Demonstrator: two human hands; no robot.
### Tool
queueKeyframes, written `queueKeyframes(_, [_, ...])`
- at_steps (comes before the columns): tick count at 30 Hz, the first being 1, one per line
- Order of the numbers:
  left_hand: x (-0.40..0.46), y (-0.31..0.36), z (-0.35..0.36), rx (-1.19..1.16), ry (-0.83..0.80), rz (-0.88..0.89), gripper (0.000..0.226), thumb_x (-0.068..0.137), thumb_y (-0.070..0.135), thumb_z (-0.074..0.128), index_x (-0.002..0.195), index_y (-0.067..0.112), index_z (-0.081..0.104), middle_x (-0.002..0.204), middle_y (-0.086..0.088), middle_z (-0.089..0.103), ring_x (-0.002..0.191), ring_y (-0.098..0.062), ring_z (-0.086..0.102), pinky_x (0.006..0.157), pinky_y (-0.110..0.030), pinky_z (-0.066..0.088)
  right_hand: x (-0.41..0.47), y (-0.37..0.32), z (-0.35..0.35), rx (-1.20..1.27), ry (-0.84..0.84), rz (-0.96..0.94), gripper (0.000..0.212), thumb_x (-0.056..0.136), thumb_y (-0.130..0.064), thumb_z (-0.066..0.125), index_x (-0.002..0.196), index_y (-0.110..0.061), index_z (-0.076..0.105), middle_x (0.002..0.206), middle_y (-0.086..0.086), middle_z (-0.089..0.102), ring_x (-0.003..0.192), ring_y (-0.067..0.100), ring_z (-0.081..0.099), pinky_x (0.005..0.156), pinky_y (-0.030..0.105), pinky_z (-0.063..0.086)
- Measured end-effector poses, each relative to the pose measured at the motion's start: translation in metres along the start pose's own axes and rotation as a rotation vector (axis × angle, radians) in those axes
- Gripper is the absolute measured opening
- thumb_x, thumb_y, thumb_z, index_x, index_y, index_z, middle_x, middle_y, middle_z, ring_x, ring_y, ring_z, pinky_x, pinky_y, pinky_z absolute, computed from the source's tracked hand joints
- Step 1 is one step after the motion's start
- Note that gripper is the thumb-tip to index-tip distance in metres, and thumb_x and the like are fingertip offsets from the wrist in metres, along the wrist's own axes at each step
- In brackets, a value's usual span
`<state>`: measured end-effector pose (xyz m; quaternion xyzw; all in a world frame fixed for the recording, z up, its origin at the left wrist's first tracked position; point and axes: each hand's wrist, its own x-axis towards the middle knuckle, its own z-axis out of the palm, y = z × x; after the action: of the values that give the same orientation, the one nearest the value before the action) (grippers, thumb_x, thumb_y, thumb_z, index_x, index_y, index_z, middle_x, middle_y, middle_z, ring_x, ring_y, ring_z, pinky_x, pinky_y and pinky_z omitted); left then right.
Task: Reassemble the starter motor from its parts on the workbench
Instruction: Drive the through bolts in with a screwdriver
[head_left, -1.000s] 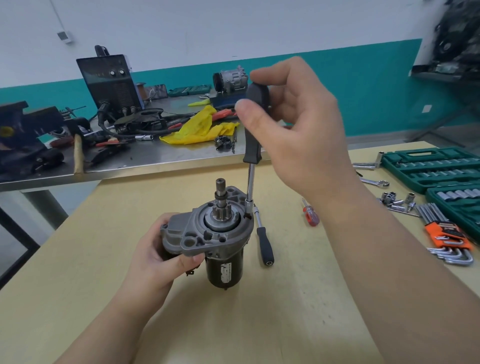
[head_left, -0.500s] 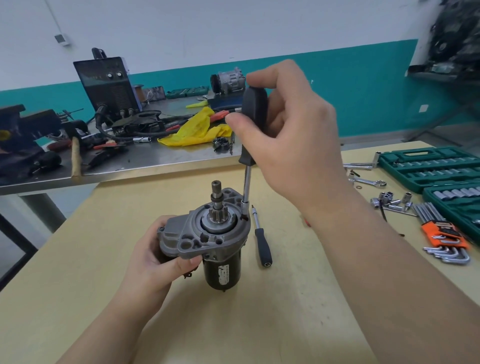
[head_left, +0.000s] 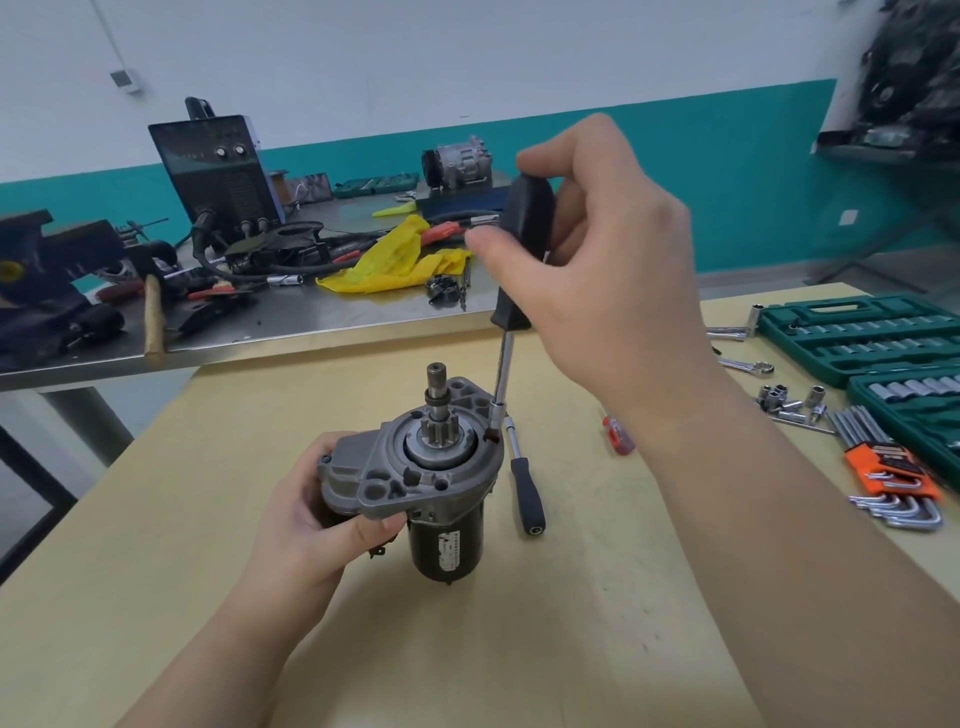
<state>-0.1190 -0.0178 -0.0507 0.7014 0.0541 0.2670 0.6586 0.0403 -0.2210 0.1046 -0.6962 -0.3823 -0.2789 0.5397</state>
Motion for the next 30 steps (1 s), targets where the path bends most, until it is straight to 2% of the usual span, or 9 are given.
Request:
queueKeyframes(3, [0.0, -0.001, -0.002, 0.001, 0.004, -0.002, 0.078, 0.062, 0.049, 0.103, 0.124, 0.016, 0.069, 0.108, -0.023, 0.073, 0.086, -0.033, 0.064, 0.063, -0.035, 0.055, 0.003, 0.002, -0.003, 0.155, -0.09, 0.022, 0.034, 0.095, -0.031, 0.079, 0.12, -0.016, 0.062, 0.091, -0.009, 0.069, 0.081, 0.015, 0.068, 0.078, 0.039, 0.059])
queueKeyframes(8, [-0.001, -0.001, -0.001, 0.003, 0.001, -0.006, 0.079, 0.061, 0.049, 0.103, 0.124, 0.016, 0.069, 0.106, -0.022, 0.073, 0.084, -0.033, 0.063, 0.061, -0.036, 0.055, 0.005, 0.002, -0.011, 0.567, -0.367, 0.122, 0.026, 0.105, -0.003, 0.061, 0.127, -0.016, 0.055, 0.118, 0.013, 0.074, 0.1, 0.027, 0.077, 0.088, 0.048, 0.065])
queueKeyframes(11, [0.0, -0.001, 0.0, 0.0, -0.003, -0.003, 0.078, 0.061, 0.049, 0.103, 0.124, 0.016, 0.069, 0.108, -0.025, 0.072, 0.087, -0.035, 0.064, 0.065, -0.038, 0.055, 0.005, -0.002, -0.013, 0.494, -0.366, 0.048, 0.032, 0.1, -0.005, 0.069, 0.121, -0.023, 0.054, 0.106, 0.013, 0.072, 0.091, 0.029, 0.077, 0.081, 0.044, 0.066])
queueKeyframes(16, [0.0, 0.001, 0.001, -0.007, -0.003, -0.001, 0.077, 0.06, 0.05, 0.103, 0.121, 0.017, 0.07, 0.106, -0.024, 0.072, 0.085, -0.034, 0.063, 0.062, -0.034, 0.054, 0.0, -0.006, -0.003, 0.104, -0.118, -0.038, 0.037, 0.091, -0.031, 0.082, 0.112, -0.029, 0.051, 0.083, -0.011, 0.063, 0.069, 0.007, 0.063, 0.065, 0.023, 0.054])
queueKeyframes(19, [0.0, 0.001, 0.0, -0.006, -0.003, -0.002, 0.076, 0.06, 0.049, 0.103, 0.121, 0.018, 0.07, 0.108, -0.024, 0.073, 0.089, -0.036, 0.064, 0.066, -0.036, 0.055, 0.002, -0.007, -0.005, 0.256, -0.199, 0.001, 0.034, 0.094, -0.027, 0.079, 0.114, -0.026, 0.053, 0.094, -0.003, 0.07, 0.082, 0.014, 0.072, 0.075, 0.032, 0.063])
queueKeyframes(21, [0.0, 0.001, 0.001, -0.009, -0.005, -0.002, 0.075, 0.06, 0.049, 0.103, 0.12, 0.018, 0.07, 0.106, -0.024, 0.072, 0.087, -0.035, 0.064, 0.064, -0.035, 0.055, 0.004, -0.005, -0.009, 0.5, -0.335, 0.079, 0.029, 0.099, -0.014, 0.072, 0.12, -0.021, 0.053, 0.114, 0.009, 0.073, 0.1, 0.023, 0.077, 0.086, 0.041, 0.066])
queueKeyframes(23, [0.0, 0.0, 0.0, -0.005, -0.006, -0.003, 0.075, 0.06, 0.05, 0.103, 0.12, 0.019, 0.071, 0.108, -0.027, 0.07, 0.089, -0.036, 0.064, 0.067, -0.037, 0.056, 0.005, -0.003, -0.013, 0.635, -0.426, 0.111, 0.03, 0.102, 0.0, 0.062, 0.126, -0.015, 0.052, 0.122, 0.017, 0.071, 0.104, 0.029, 0.077, 0.089, 0.046, 0.065])
queueKeyframes(26, [0.0, -0.001, -0.001, 0.0, -0.006, -0.007, 0.076, 0.06, 0.05, 0.103, 0.121, 0.019, 0.07, 0.112, -0.031, 0.068, 0.094, -0.041, 0.064, 0.072, -0.04, 0.056, 0.006, -0.004, -0.016, 0.648, -0.465, 0.091, 0.036, 0.099, 0.007, 0.065, 0.125, -0.016, 0.053, 0.111, 0.021, 0.07, 0.094, 0.034, 0.078, 0.087, 0.051, 0.065])
queueKeyframes(30, [0.001, -0.002, -0.001, 0.0, -0.009, -0.006, 0.076, 0.062, 0.05, 0.103, 0.123, 0.019, 0.07, 0.113, -0.028, 0.07, 0.095, -0.04, 0.064, 0.072, -0.042, 0.055, 0.003, -0.005, -0.01, 0.363, -0.278, 0.03, 0.042, 0.089, -0.015, 0.084, 0.115, -0.026, 0.053, 0.087, 0.001, 0.065, 0.076, 0.021, 0.073, 0.075, 0.039, 0.065])
